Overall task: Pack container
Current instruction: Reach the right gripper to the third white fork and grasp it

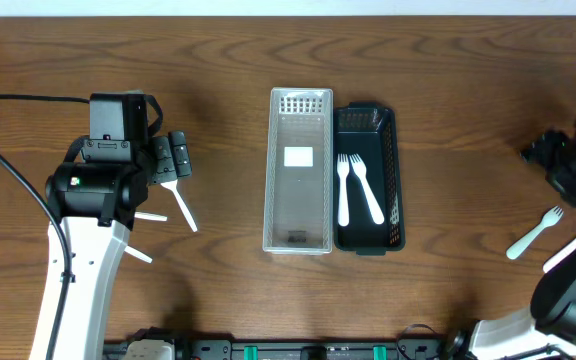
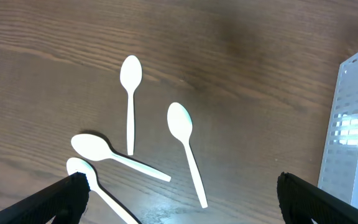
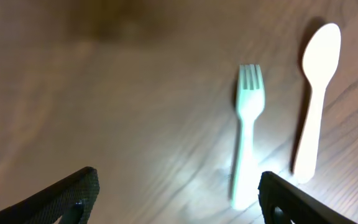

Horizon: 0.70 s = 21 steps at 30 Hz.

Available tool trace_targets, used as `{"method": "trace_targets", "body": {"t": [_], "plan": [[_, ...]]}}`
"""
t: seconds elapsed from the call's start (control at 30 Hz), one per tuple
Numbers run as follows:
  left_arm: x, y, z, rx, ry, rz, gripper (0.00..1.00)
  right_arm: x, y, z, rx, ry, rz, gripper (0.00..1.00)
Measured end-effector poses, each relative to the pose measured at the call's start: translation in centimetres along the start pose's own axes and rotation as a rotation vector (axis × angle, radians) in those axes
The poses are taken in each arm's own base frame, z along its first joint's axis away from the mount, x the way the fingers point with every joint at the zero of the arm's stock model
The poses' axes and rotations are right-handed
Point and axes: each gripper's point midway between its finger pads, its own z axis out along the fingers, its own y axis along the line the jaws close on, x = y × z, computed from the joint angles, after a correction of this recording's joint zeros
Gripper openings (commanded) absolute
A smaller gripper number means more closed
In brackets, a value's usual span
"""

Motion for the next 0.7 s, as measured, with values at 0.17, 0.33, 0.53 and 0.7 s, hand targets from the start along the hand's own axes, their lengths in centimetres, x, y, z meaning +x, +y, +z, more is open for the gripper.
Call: {"method": "trace_targets", "body": {"t": [0.17, 0.33, 0.53, 0.7], "plan": [[0.0, 0.0, 0.0, 0.000, 0.000, 0.000, 0.98, 0.0, -2.7, 3.7, 0.029, 0.071, -0.008, 0.88], [0.0, 0.0, 0.0, 0.000, 0.000, 0.000, 0.98, -0.4, -4.0, 6.2, 0.032, 0.115, -0.019, 0.89], [0.0, 0.0, 0.0, 0.000, 0.000, 0.000, 0.98, -0.3, -3.9, 8.1, 0.030, 0.144, -0.055, 0.89], [0.0, 0.0, 0.0, 0.000, 0.000, 0.000, 0.98, -0.2, -3.7, 9.3, 0.026, 0.156, -0.070, 0.89]]}}
